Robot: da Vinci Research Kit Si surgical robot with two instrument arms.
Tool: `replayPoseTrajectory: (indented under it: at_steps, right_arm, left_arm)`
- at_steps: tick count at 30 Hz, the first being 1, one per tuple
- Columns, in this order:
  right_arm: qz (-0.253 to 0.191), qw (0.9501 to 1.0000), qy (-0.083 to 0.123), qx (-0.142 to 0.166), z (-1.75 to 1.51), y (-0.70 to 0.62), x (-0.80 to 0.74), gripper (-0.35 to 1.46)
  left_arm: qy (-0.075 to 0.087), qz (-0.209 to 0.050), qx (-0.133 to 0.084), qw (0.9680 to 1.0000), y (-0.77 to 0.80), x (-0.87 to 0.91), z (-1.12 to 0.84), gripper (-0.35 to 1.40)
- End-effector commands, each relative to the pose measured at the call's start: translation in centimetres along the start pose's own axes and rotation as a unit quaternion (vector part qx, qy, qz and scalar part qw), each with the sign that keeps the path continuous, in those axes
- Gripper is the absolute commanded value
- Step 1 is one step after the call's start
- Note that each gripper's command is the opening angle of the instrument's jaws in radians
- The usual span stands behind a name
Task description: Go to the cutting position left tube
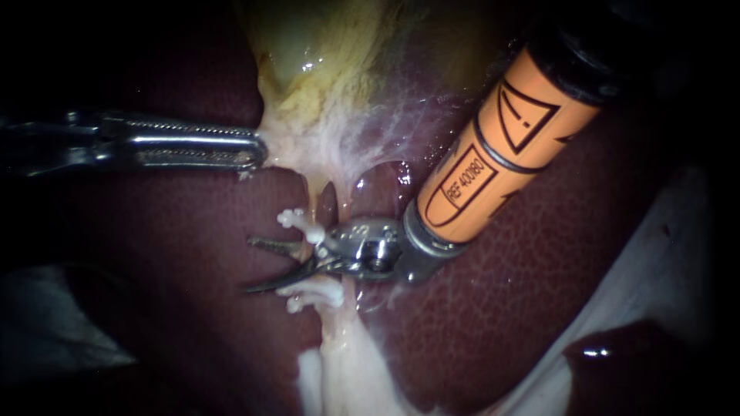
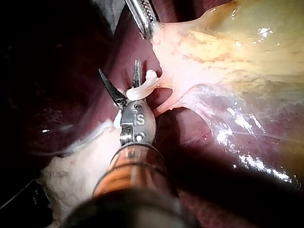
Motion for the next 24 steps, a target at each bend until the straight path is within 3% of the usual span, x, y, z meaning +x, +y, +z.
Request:
replayPoseTrajectory:
  at_steps: [1,12,24]
  right_arm:
    - [0.002,1.0,0.002,0.001,-0.01,-0.02,0.02,1.39]
    - [0.006,0.9999,0.013,0.01,-0.07,-0.21,0.14,1.4]
    - [0.006,0.9998,0.013,0.01,-0.09,-0.21,0.14,1.4]
  left_arm:
    - [0.0,0.0,0.0,1.0,0.0,0.0,0.0,-0.35]
    - [0.0,0.0,-0.001,1.0,0.0,-0.01,-0.02,-0.35]
    - [0.0,0.0,-0.001,1.0,0.0,0.0,-0.01,-0.35]
